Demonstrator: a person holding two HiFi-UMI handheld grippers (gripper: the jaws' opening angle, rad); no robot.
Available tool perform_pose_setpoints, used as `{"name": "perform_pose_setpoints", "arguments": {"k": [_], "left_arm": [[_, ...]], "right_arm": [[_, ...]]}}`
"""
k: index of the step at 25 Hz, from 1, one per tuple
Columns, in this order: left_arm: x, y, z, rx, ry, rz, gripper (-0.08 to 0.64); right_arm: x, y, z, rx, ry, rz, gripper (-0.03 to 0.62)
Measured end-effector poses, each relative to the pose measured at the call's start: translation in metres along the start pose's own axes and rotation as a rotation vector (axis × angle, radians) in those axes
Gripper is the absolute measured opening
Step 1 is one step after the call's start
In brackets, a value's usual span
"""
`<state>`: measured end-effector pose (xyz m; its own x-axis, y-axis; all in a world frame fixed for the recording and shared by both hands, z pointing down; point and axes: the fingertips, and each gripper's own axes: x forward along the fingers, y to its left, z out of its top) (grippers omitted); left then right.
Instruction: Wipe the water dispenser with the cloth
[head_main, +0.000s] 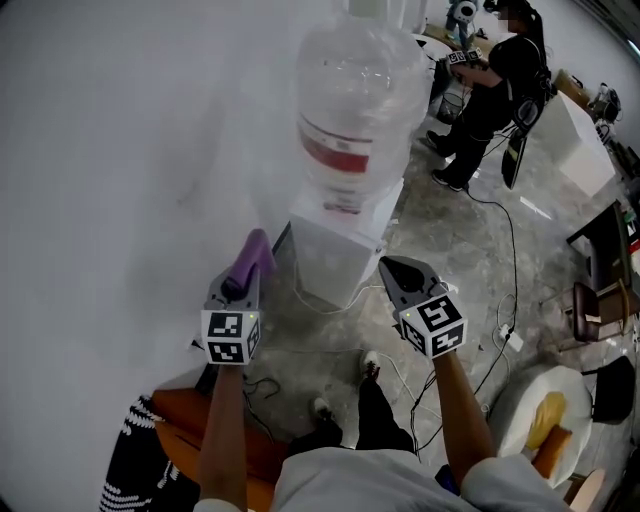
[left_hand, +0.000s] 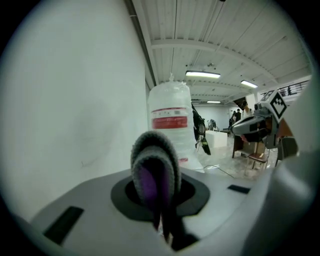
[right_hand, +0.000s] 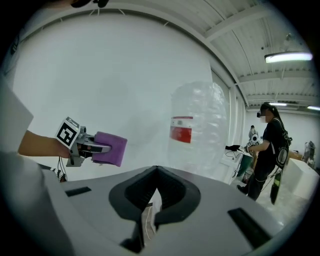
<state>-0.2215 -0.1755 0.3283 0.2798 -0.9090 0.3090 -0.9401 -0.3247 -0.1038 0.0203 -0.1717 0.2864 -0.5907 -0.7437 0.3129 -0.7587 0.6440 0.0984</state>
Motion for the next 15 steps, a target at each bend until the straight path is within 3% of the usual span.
{"name": "perform_pose_setpoints", "arguments": {"k": [8,15], "left_arm": [[0.083,0.010,-0.051,-0.083,0.114,0.052,0.044],[0.148,0.035,-0.101,-0.170,0.189,0.193,0.046]], "right_arm": [[0.063,-0.043,-0.049,0.038,0.087,0.023,0.008],[0.108,-0.075,-0.097,0.048,0.166,0.041,0.008]]}}
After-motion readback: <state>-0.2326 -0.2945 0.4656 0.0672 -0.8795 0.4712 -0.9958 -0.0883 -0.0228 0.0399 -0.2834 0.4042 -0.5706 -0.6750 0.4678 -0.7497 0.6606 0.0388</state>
